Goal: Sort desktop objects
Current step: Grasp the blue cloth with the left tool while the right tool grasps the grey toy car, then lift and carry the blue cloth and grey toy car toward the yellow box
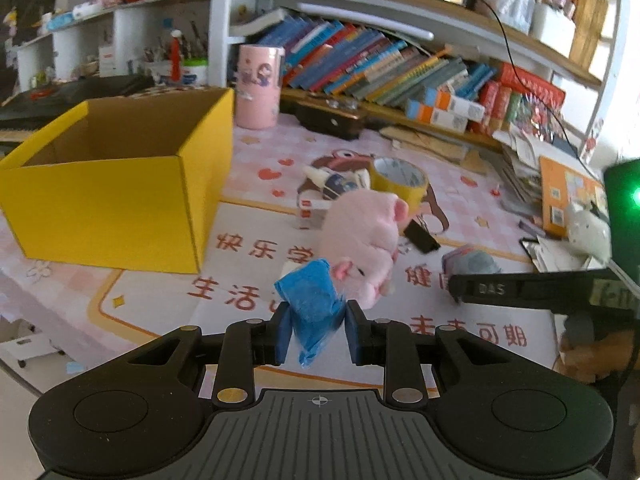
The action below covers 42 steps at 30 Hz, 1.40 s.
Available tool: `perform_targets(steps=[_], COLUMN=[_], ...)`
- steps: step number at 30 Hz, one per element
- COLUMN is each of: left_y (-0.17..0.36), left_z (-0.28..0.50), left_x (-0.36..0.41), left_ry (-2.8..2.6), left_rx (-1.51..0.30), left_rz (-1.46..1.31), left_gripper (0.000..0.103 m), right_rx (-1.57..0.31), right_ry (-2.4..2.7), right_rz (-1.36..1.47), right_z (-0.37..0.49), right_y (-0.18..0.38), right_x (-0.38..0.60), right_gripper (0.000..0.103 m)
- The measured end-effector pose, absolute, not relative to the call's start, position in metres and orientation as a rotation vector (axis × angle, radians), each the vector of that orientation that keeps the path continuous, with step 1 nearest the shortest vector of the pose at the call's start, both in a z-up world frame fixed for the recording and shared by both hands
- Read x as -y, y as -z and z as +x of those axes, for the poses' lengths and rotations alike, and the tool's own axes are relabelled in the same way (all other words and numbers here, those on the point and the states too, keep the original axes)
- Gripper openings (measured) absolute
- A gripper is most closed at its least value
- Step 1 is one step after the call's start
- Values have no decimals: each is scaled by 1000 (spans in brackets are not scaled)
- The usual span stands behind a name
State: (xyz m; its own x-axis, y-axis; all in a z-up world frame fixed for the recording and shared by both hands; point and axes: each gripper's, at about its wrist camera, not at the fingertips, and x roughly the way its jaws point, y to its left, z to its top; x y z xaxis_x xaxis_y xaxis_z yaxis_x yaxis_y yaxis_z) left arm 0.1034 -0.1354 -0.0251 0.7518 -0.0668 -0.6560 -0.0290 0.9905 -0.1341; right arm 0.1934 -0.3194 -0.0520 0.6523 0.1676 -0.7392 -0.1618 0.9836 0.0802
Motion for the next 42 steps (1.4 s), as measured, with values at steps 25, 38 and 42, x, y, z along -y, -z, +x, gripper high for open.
perform_targets(steps=[25,38,42], left_y=[21,8,0], left_z=[79,65,52], left_x=[100,84,65], left_ry=[18,103,121], left_rx=[-697,-661,-643], left_rz=[-163,-121,-120], left_gripper=[26,26,25], right_rx=[-927,-867,-827], right_ry=[-109,-191,-225], right_rz=[-64,27,39], right_z=[175,136,115], right_y=[75,31,13], right_x=[315,288,267], right_gripper=[40,40,40])
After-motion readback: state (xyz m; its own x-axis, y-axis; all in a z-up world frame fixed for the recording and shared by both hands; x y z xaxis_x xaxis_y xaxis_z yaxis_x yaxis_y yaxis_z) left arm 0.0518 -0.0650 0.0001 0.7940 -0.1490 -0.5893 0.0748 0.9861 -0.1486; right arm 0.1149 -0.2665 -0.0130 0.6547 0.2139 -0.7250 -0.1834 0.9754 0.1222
